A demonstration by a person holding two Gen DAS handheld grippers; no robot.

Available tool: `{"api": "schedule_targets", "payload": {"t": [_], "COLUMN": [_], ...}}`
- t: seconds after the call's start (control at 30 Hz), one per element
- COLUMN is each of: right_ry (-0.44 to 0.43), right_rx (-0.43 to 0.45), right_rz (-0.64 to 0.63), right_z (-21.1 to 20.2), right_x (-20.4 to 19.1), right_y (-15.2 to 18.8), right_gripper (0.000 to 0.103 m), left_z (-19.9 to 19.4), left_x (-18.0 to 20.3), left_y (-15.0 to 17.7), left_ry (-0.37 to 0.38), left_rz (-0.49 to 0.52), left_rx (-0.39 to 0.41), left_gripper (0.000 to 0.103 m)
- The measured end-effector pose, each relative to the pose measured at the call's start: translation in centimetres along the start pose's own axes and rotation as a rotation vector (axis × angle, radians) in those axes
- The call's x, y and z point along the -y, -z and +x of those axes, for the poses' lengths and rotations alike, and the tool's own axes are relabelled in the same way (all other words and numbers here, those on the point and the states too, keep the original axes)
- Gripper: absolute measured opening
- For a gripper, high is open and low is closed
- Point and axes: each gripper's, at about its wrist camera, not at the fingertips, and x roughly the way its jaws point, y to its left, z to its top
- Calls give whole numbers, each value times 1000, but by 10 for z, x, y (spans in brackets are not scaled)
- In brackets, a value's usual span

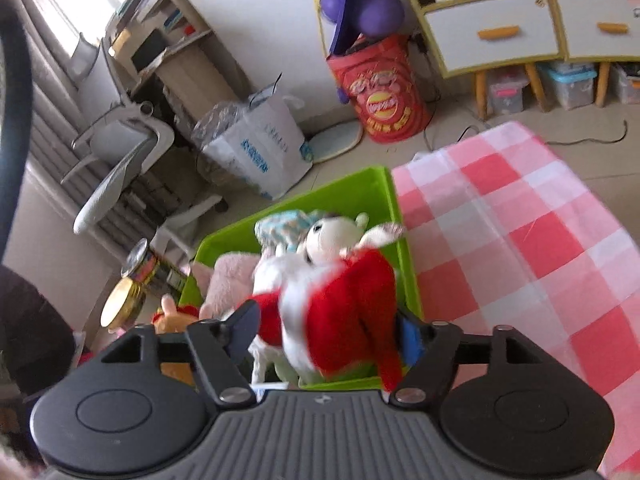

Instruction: Organize soft objects

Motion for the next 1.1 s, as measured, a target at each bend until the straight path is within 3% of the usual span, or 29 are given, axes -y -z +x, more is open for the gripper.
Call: {"api": "schedule_targets", "payload": {"t": [0.2,0.43,0.8,1.1], "right_ry": [52,72,144,174], "right_rx": [36,86,63,26], "right_rz": [-7,-41,-165,-219], "right_z": [-26,-71,-119,-136], "right_x": [-5,-27,-90,-111], "right_y": [-7,-2,62,107], "right_gripper": [49,57,64,66], "left_z": [-31,-72,-131,-163], "left_x": [-2,0,15,28], "left_y": [5,18,50,72], "left_ry": [-15,-88,-285,-320], "left_rz": [5,12,31,28], "left_rx": [13,-5,-103,-111], "left_gripper": [83,93,98,98]}}
